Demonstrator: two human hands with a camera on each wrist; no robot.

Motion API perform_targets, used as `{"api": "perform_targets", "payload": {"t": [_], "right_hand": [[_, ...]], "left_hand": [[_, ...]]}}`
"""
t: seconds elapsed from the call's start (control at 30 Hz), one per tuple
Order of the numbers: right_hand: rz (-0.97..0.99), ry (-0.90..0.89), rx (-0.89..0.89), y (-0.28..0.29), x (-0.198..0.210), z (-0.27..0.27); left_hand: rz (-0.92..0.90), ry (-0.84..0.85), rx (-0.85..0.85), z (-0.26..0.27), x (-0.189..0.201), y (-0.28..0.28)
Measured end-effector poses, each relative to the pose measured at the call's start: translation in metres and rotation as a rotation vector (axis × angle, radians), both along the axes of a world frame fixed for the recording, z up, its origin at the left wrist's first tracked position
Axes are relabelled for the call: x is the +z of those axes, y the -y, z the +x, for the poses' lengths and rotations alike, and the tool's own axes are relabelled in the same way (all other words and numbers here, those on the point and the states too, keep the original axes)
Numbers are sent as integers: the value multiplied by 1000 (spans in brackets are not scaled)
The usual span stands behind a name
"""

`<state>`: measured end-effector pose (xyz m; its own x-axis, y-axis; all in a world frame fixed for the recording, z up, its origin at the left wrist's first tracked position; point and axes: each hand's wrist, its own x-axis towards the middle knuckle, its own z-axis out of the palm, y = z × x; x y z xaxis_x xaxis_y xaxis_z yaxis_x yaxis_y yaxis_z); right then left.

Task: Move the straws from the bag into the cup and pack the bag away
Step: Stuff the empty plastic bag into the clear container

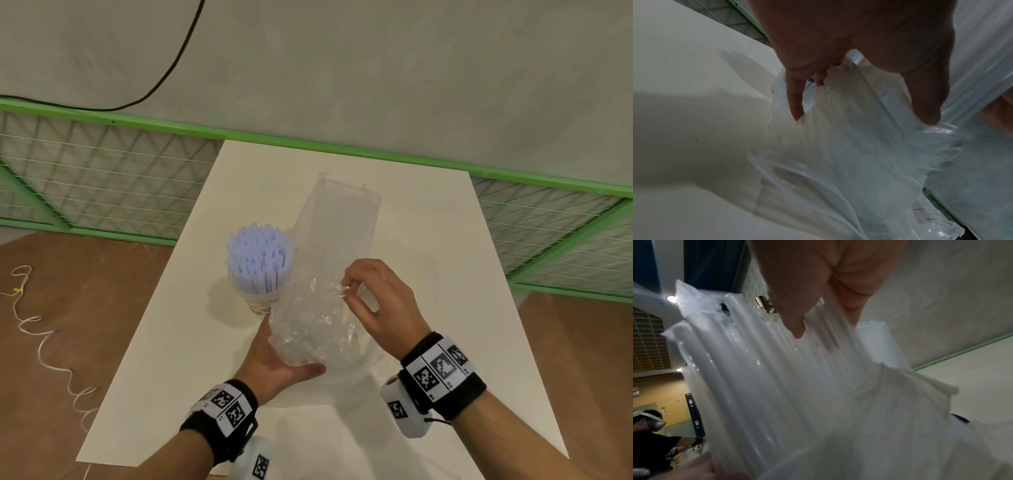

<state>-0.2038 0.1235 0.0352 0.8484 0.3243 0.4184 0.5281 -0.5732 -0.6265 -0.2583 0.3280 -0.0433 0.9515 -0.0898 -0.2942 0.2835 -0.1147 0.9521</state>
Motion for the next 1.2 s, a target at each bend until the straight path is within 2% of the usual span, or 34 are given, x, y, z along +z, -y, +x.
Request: {"api": "perform_targets", "payload": {"t": [0.27,0.4,0.6,0.73,0.9,1.03,1.2], "right_hand": [[-24,-112,-56,-4,0,-1],[-28,-51,-125,-4,-2,3],[-88,-5,-85,2,-2,9],[-41,106,-122,8,33,19],[104,82,-166,19,85,35],[195,128,-189,32,139,47],[355,337,-181,50,199,85]], "left_hand": [[-7,0,-2,-1,-1,0],[-14,4,0,-1,-2,-1],[-18,13,2,0,-3,0],[-32,7,9,0,-5,-1],[-30,-9,1,2,-9,-3],[-29,-17,9,2,-10,-3],[-42,-19,17,1,-9,-3]]}}
